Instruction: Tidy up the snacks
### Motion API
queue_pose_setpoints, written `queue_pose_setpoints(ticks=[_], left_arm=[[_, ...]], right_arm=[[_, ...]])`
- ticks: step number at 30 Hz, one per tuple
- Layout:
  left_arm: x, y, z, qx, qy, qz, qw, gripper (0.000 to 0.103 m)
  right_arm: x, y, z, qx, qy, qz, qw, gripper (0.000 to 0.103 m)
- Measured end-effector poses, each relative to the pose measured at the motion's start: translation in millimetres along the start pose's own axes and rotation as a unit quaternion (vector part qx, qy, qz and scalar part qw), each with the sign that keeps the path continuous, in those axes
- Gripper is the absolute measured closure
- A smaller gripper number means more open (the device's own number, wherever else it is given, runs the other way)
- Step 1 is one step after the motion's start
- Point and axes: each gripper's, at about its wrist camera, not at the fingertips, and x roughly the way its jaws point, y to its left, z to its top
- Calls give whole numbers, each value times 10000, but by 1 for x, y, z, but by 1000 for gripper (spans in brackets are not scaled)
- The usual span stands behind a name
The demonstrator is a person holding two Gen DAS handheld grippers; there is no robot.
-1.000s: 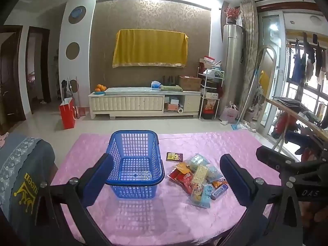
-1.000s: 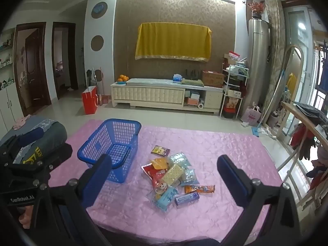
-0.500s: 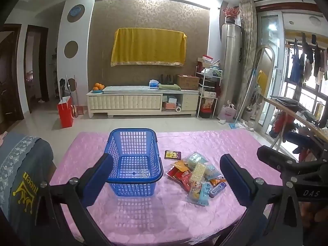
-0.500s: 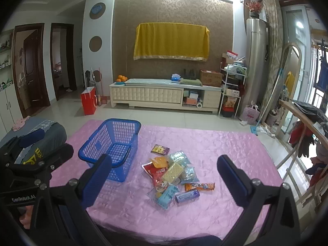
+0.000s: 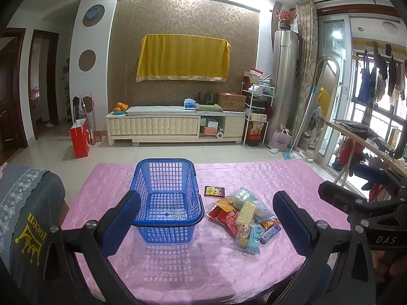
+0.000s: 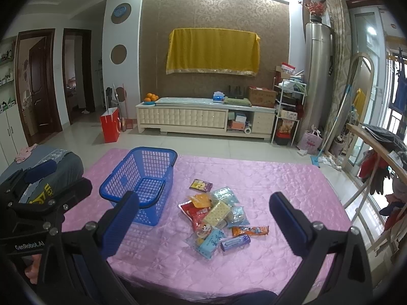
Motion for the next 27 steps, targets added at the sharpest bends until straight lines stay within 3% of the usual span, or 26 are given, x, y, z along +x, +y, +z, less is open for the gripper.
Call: queue_pose_setpoints(ticks=[27], left_arm=[[-3, 6, -3, 6, 15, 8, 10000, 0]], right_arm=[[2, 15, -2, 1, 52, -2, 10000, 0]])
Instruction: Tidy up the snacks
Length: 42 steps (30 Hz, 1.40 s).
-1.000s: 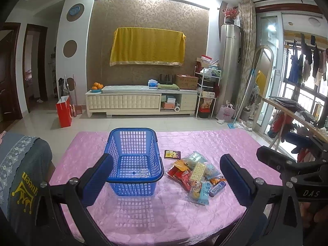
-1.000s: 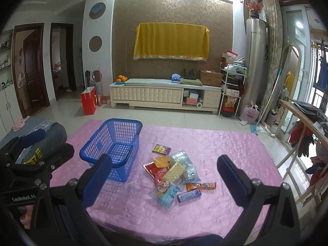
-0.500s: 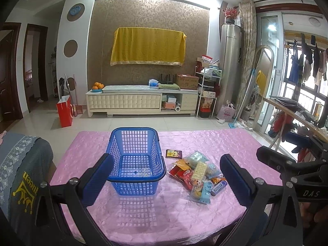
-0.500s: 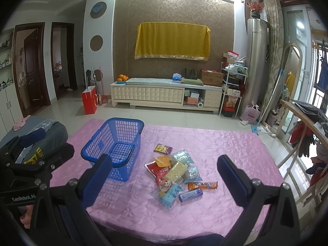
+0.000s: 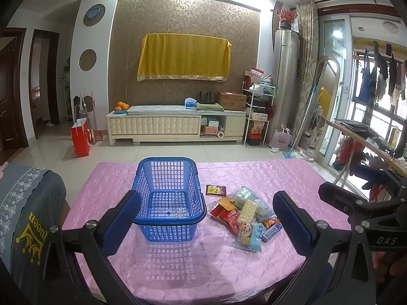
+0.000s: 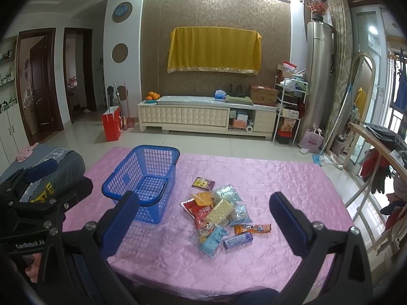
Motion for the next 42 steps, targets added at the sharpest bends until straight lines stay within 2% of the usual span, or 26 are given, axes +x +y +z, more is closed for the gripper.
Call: queue_pose_setpoints(ticks=[27, 33, 38, 42], left_arm=[[0, -4, 3, 17, 60, 26, 10000, 0], [5, -12, 10, 115, 63, -70, 9999, 0], [26, -25, 22, 263, 103, -179, 9994, 0], [50, -41, 27, 334, 217, -251, 9989, 0]], right_arm=[[2, 0, -3, 7, 39, 93, 9999, 0], [5, -15, 5, 69, 6, 143, 9999, 0], [15, -37, 10, 73, 47, 253, 9996, 0], [29, -55, 14, -89, 68, 6, 9999, 0]])
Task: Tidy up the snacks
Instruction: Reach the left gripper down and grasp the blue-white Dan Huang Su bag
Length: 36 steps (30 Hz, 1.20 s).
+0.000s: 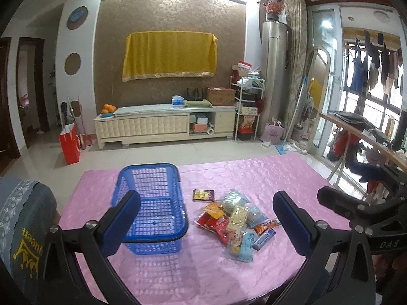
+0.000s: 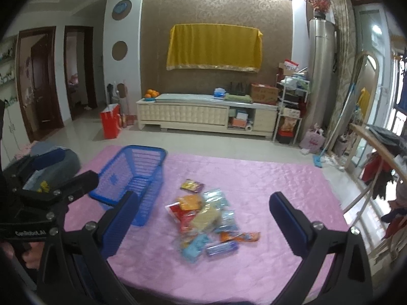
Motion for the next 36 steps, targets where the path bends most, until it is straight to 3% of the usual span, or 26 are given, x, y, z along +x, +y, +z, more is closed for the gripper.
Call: queue_pose_setpoints(ticks=[7, 18, 29, 36], left_arm=[[50, -28, -4, 291, 473, -92, 9984, 0], [139, -66, -42, 663, 1479, -374, 9861, 0], [233, -83, -108, 839, 2703, -773, 9560, 0], [267, -83, -137, 1017, 3188, -813, 9388, 0]], right_arm=[[36, -41, -13, 281, 311, -29, 9991, 0], [102, -86, -66, 611, 1209, -130, 9907, 0], [165, -104, -128, 806, 2076, -281, 9745, 0], [186, -105, -149, 911, 2349, -331, 9672, 0]])
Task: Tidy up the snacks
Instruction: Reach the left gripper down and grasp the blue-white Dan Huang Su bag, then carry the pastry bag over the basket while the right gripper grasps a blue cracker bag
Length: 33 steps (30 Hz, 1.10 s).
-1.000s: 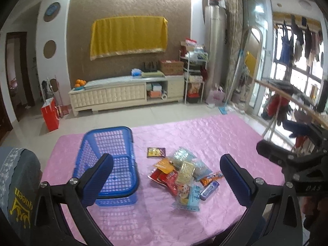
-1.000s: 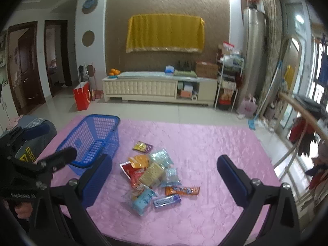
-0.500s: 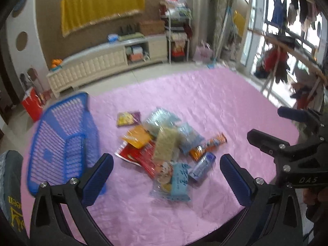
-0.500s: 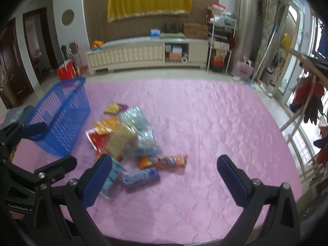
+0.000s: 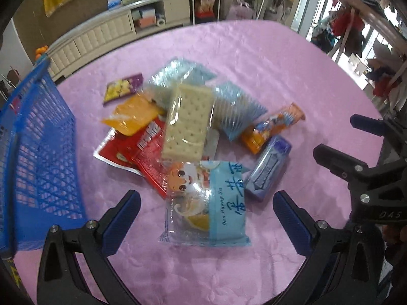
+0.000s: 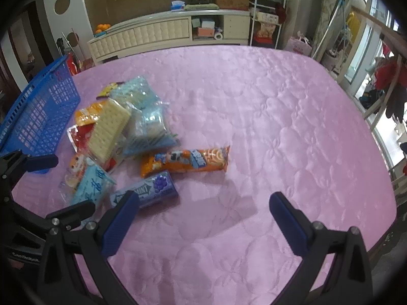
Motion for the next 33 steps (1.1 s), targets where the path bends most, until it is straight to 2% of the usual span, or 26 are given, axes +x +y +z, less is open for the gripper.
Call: queue_pose_setpoints(ticks=[4, 6, 9, 11, 12, 18, 24, 29, 33], left_arm=[[14, 3, 1, 43, 107, 21, 9999, 1], [19, 5, 2, 23, 161, 46, 9999, 11], [29, 9, 2, -24, 313, -177, 9994, 21], [34, 13, 3, -123, 401, -305, 9987, 37], [36, 14, 3, -144, 380, -287, 9988, 39], [25, 17, 2, -281, 236, -200, 9991, 40], [-12, 17, 2, -355, -167, -250, 9989, 40], [-46, 36, 15, -472, -704, -4, 9964, 40], [-61, 49, 31, -590, -956, 142, 9936, 40]], right_arm=[[9, -3, -2, 68, 101, -6, 9999, 0], [11, -4, -4, 84, 141, -8, 9999, 0], [10, -5, -5, 100, 144, -15, 9998, 0], [9, -3, -4, 97, 134, -14, 9999, 0], [9, -3, -4, 105, 135, -6, 9999, 0], [2, 7, 4, 40, 94, 38, 9999, 0], [-10, 15, 23, -119, -91, 98, 9998, 0], [-16, 26, 55, -432, -343, 437, 9975, 0], [-11, 38, 81, -712, -392, 702, 9942, 0]])
